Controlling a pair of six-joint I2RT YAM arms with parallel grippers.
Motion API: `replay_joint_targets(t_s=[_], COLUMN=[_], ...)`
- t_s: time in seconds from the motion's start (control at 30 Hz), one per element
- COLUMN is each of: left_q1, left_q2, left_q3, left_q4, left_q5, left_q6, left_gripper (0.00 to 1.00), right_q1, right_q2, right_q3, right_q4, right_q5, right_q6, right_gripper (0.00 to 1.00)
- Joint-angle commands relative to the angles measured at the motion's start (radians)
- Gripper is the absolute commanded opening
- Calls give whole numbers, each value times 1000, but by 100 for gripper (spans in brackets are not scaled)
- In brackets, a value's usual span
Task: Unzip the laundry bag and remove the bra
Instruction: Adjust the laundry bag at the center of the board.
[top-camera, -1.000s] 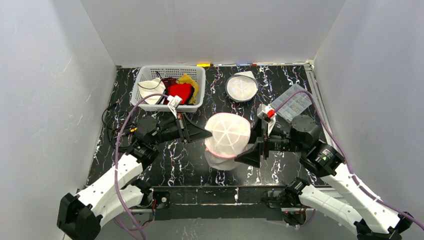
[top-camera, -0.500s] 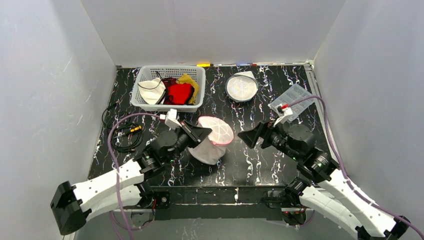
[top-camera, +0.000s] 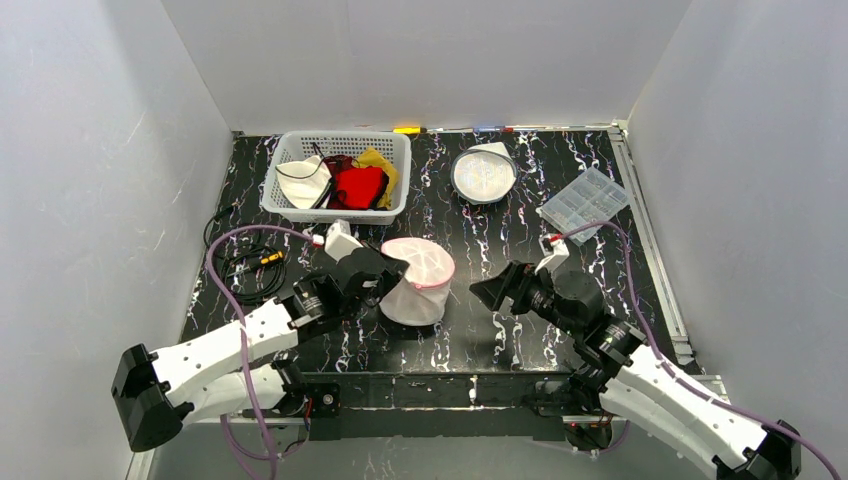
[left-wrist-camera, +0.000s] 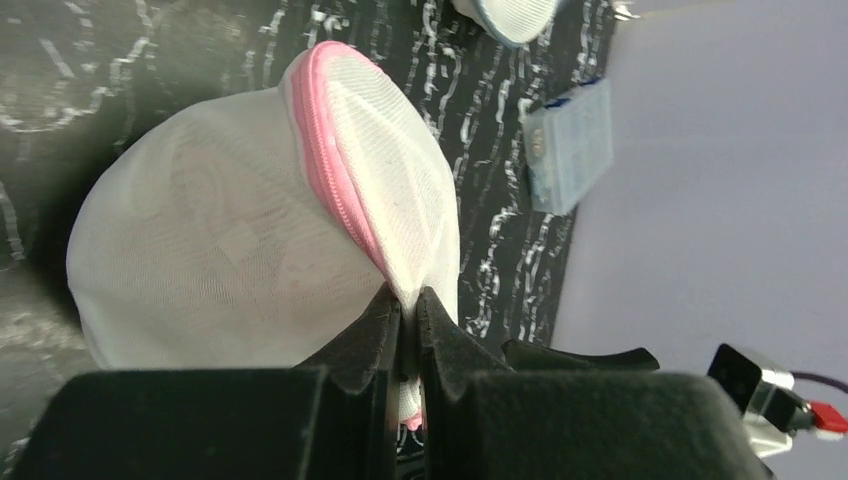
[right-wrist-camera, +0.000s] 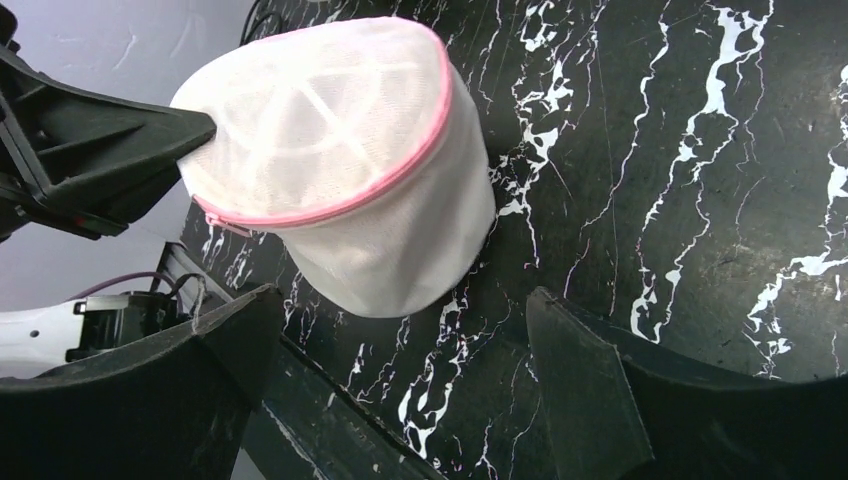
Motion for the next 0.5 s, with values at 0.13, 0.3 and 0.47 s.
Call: replay_joint_targets(t_s=[0.13, 0.3, 0.47], left_q1=[-4, -2, 13], left_q2=[8, 34, 199], left_q3=[247, 379, 572], left_q4=[-428, -429, -588], left_q5=[-159, -122, -23], left_q6=[-16, 134, 229], left_gripper=[0, 0, 0], right_q1=[2, 2, 2], right_q2=[20, 86, 151], right_q3=[40, 73, 136], right_q4=[165, 249, 239], right_q5=[-35, -48, -117], right_q6=[-58, -42, -114], right_gripper=[99, 99, 99])
